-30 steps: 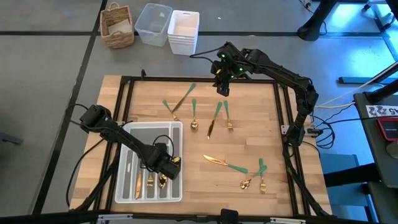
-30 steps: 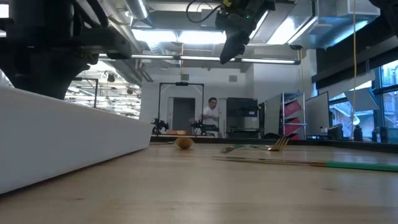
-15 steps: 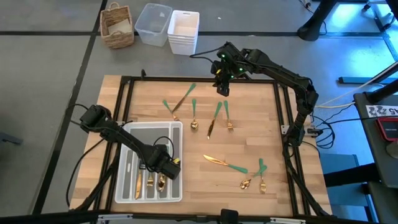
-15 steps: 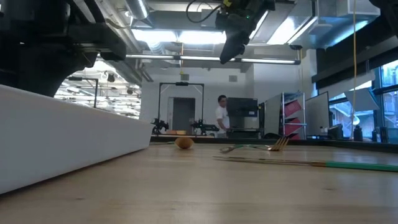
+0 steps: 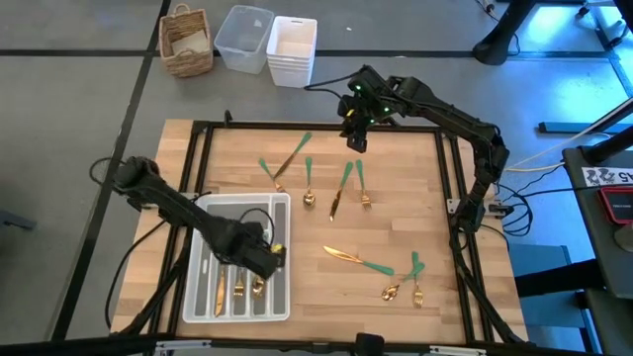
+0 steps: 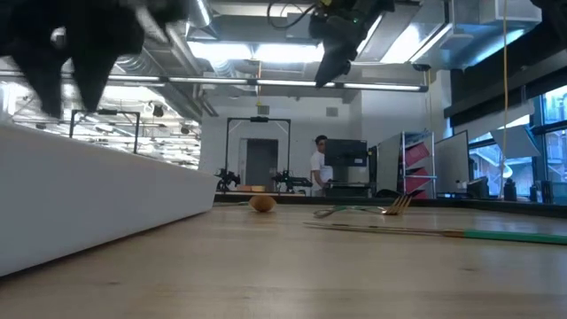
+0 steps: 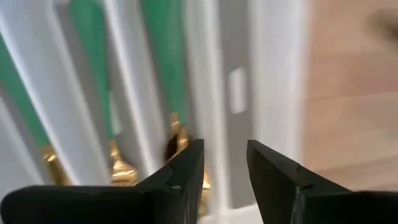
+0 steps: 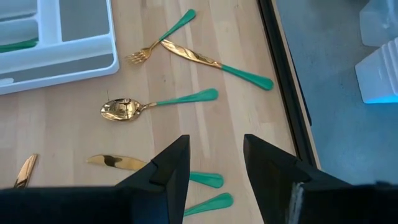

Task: Sort silverware
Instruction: Put the green spoon on the silverware tray

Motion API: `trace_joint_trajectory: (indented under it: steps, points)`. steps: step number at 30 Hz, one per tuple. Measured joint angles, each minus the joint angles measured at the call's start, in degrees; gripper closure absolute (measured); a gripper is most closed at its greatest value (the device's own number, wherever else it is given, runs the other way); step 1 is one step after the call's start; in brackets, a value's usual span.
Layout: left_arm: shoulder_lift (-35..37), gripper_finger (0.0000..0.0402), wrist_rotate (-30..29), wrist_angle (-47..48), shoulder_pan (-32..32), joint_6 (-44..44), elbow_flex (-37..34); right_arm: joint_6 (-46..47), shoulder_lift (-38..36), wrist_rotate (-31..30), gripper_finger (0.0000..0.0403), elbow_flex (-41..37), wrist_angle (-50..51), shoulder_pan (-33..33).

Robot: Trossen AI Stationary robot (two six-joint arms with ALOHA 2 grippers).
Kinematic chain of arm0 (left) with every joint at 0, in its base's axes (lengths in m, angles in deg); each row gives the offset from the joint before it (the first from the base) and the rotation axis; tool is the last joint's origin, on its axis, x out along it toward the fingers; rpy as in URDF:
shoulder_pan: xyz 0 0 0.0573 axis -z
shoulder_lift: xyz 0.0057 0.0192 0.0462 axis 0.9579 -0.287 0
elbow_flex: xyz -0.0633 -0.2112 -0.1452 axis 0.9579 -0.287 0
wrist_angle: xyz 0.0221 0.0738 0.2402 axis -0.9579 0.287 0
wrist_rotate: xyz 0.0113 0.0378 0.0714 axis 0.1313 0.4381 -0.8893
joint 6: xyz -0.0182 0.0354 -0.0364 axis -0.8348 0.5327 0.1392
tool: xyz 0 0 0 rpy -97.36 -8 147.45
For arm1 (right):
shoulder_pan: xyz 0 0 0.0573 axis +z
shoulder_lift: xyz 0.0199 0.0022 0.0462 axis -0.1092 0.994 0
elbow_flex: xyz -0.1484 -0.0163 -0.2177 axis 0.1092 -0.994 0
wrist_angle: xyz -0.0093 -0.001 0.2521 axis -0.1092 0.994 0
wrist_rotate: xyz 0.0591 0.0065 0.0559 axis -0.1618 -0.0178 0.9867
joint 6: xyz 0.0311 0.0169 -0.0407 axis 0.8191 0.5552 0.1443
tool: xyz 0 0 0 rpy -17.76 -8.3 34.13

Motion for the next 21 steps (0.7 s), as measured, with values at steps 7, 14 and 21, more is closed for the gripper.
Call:
trace_joint_trajectory:
  steps: [7,14,21]
  points:
    - [7.3,0.0286,-22.7,0.0,-5.4,2.7,0.0,-0.6,-3.9,-0.1,0.0249,0.0,1.7,0.0]
    - [5.4,0.0286,-19.2,-8.1,-21.1,22.9,0.0,-1.3,-8.9,-3.9,0.0249,0.1,4.1,0.0]
    - [2.7,0.0286,-10.1,-23.6,-34.9,44.1,0.0,2.0,-11.9,-4.9,0.0249,0.1,11.4,0.0]
